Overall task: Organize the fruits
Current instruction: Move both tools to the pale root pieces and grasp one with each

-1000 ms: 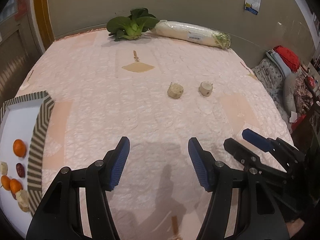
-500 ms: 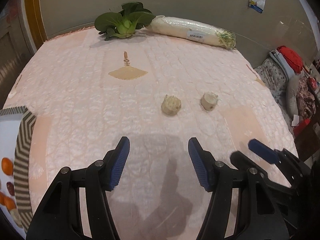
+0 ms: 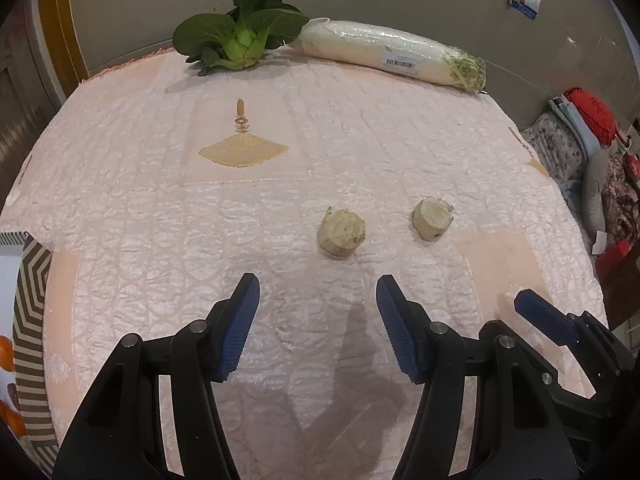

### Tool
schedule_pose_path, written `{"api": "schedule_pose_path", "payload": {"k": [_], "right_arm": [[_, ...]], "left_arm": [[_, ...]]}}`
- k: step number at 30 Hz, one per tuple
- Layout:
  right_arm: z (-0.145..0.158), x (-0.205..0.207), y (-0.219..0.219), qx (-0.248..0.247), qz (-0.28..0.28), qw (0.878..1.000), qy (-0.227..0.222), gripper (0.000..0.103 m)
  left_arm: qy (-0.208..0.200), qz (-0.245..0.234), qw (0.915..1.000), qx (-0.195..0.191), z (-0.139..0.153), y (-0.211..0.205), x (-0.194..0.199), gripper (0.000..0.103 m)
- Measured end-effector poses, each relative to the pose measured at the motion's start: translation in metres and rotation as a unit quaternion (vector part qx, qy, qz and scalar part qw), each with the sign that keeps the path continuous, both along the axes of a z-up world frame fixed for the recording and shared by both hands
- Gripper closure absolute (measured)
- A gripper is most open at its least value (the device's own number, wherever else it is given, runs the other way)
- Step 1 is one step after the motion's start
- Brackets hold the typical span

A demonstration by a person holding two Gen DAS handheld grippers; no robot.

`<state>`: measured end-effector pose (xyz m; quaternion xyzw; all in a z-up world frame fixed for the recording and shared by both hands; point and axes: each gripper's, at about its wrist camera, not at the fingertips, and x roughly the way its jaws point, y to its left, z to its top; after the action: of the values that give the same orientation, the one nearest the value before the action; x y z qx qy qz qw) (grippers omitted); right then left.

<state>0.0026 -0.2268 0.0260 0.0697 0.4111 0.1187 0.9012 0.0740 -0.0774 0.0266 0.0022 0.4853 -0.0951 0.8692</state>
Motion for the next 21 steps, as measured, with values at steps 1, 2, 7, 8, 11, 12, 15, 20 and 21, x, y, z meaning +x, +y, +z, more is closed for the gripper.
{"api": "schedule_pose_path", "payload": {"k": [1,2,7,8,11,12,15,20,21], "right_arm": [[0.0,0.001,0.0,-0.001,-0.001,1.0,0.0,0.055],[-0.001,0.002,0.0,-0.001,-0.002,1.0,0.001,0.055],[0.004,0.007,-0.004,0.0,-0.01,1.0,0.0,0.055],[0.008,0.009,-0.005,0.002,-0.012,1.0,-0.003,0.055],[0.018,0.016,-0.009,0.001,-0.02,1.0,-0.012,0.055],[0.023,0.021,-0.011,0.001,-0.022,1.0,-0.015,0.055],[0.036,0.031,-0.01,-0.003,-0.021,1.0,-0.017,0.055],[0.072,0.047,-0.003,0.013,0.008,1.0,-0.017,0.055],[0.081,0.048,-0.001,0.013,0.012,1.0,-0.025,0.055]], "left_arm": [[-0.001,0.0,1.0,0.001,0.0,-0.001,0.0,0.042],[-0.001,0.0,1.0,0.001,0.0,-0.001,0.001,0.042],[0.001,-0.001,1.0,-0.004,-0.001,-0.002,0.009,0.042],[0.001,-0.001,1.0,-0.004,-0.002,-0.002,0.01,0.042],[0.003,0.001,0.9999,-0.012,0.0,-0.002,0.017,0.042],[-0.002,0.004,0.9999,-0.015,0.001,-0.002,0.019,0.042],[-0.019,0.013,0.9997,-0.011,0.007,-0.002,0.022,0.042],[-0.049,0.029,0.9984,-0.004,0.015,0.005,0.025,0.042],[-0.052,0.031,0.9982,-0.006,0.016,0.007,0.026,0.042]]}}
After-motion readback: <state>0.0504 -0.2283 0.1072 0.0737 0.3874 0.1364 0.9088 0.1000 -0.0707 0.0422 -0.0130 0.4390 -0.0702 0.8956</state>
